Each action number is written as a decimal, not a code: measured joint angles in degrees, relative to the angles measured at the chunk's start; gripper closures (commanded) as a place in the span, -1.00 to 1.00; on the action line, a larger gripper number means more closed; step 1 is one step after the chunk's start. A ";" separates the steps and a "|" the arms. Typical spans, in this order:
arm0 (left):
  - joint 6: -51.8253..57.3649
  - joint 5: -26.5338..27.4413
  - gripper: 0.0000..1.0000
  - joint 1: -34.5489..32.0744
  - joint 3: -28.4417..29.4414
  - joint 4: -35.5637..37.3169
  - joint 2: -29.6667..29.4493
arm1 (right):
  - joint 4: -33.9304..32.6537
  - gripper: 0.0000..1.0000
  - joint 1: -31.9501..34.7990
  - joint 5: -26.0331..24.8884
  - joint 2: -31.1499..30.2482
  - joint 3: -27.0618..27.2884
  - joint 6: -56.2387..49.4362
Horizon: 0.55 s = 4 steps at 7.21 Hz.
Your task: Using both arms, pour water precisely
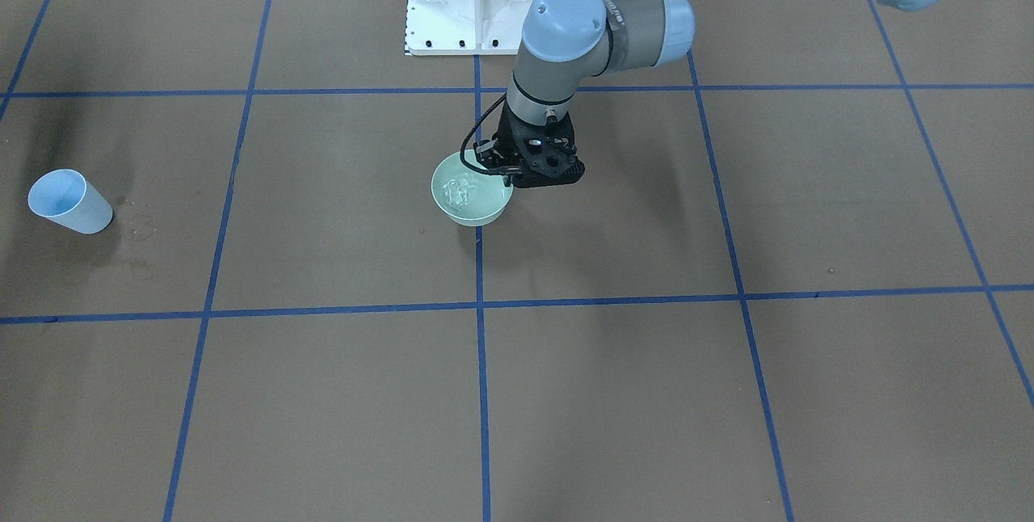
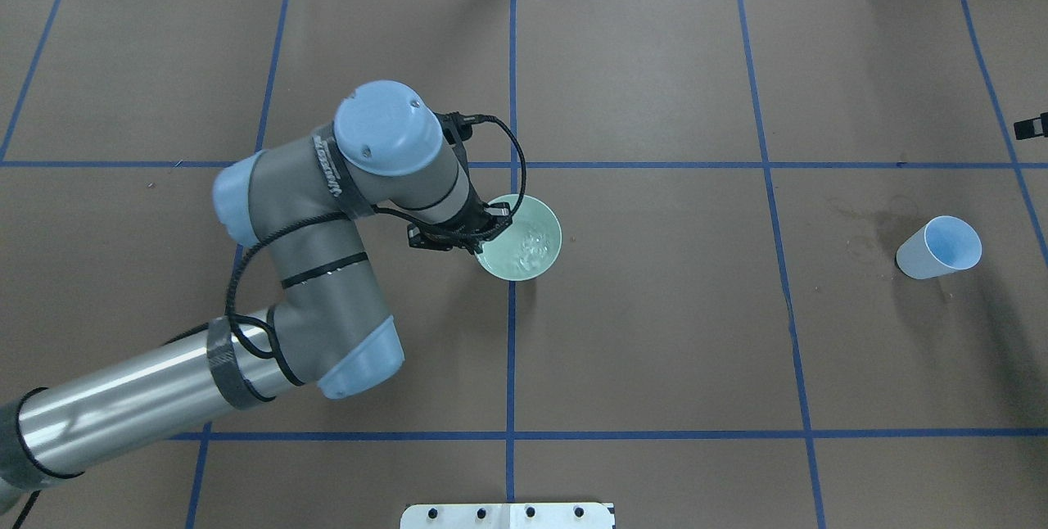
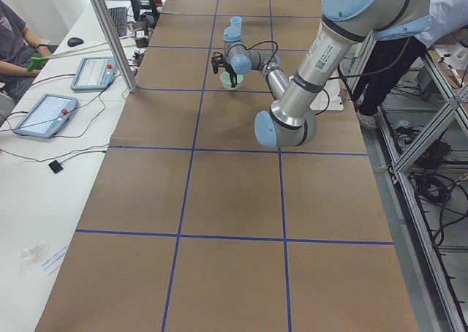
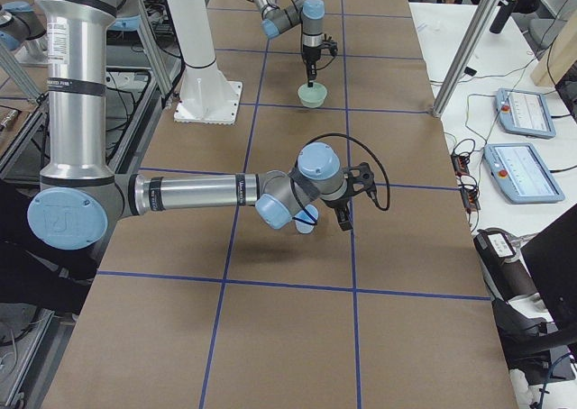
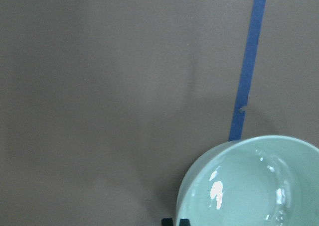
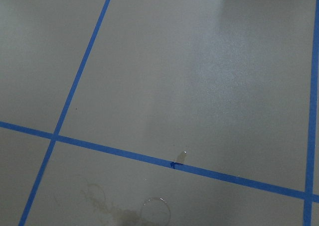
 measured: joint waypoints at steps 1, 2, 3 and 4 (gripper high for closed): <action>2.05 -2.62 1.00 -3.16 -3.85 -0.02 4.32 | 0.01 -0.99 0.01 -0.04 -0.06 0.17 0.00; 6.57 -4.07 1.00 -5.55 -8.88 -0.12 11.22 | 0.01 -0.99 0.00 -0.19 -0.07 0.13 0.00; 12.53 -4.63 1.00 -7.54 -13.96 -0.35 19.46 | 0.01 -0.99 -0.01 -0.31 -0.01 -0.02 0.00; 18.58 -4.87 1.00 -9.84 -17.52 -0.84 26.86 | 0.01 -0.99 -0.02 -0.41 0.10 -0.20 0.00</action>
